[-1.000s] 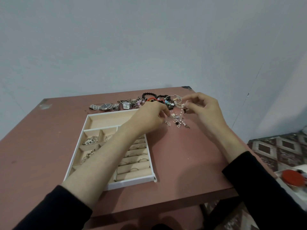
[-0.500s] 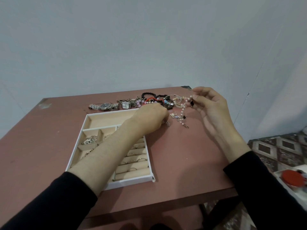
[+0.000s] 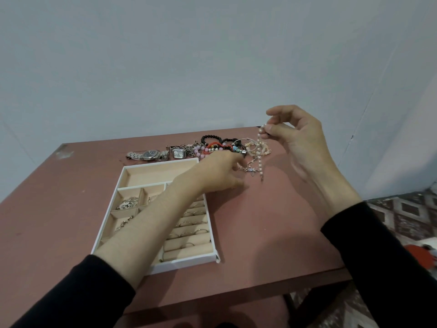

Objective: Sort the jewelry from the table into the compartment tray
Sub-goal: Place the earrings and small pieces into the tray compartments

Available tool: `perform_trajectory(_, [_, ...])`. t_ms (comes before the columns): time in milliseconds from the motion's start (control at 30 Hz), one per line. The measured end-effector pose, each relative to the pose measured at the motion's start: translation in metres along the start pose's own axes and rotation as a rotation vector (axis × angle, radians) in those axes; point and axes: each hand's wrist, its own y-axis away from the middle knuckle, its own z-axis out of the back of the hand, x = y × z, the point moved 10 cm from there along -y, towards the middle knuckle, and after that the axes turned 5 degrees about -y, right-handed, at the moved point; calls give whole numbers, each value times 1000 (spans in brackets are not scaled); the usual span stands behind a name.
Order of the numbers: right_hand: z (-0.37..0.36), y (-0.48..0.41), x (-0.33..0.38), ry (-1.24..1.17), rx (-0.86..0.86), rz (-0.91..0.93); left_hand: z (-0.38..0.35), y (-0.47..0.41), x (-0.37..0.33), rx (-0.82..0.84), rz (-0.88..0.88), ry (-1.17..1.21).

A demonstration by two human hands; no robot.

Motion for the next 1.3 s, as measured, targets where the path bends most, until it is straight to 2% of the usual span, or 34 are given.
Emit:
perform_trajectory(100, [-10,-4,8,-45,30,-3,5,2,-4,-75,27,369])
perform_trajectory(200, [-12,-4,10,-79,22,-14,1,3,-4,-89,53,624])
perform_trajectory(333, [-4,0,7,-38,-27,-17,3,6,7,-114,127,748])
perform_trajectory(467, [11,7,-7,80,-81,-55,11,12,14,-124,124,823])
perform_trajectory(667, [22,18,-33,179,-114,-119,18,16,18,-147,113,683])
perform_trajectory(867, [31,22,-55,233,-108,-200,30,15,22,-271,114,484])
perform_trajectory(1133, [15,26,-57,531,21,-178,50,21,9,-345,86,388])
perform_trajectory(1233, [1,30,-48,504,105,-134,58,22,-2,-359,48,304])
perform_trajectory(1300, [-10,34,-54,419,191,-192,62,22,-6,-374,35,310])
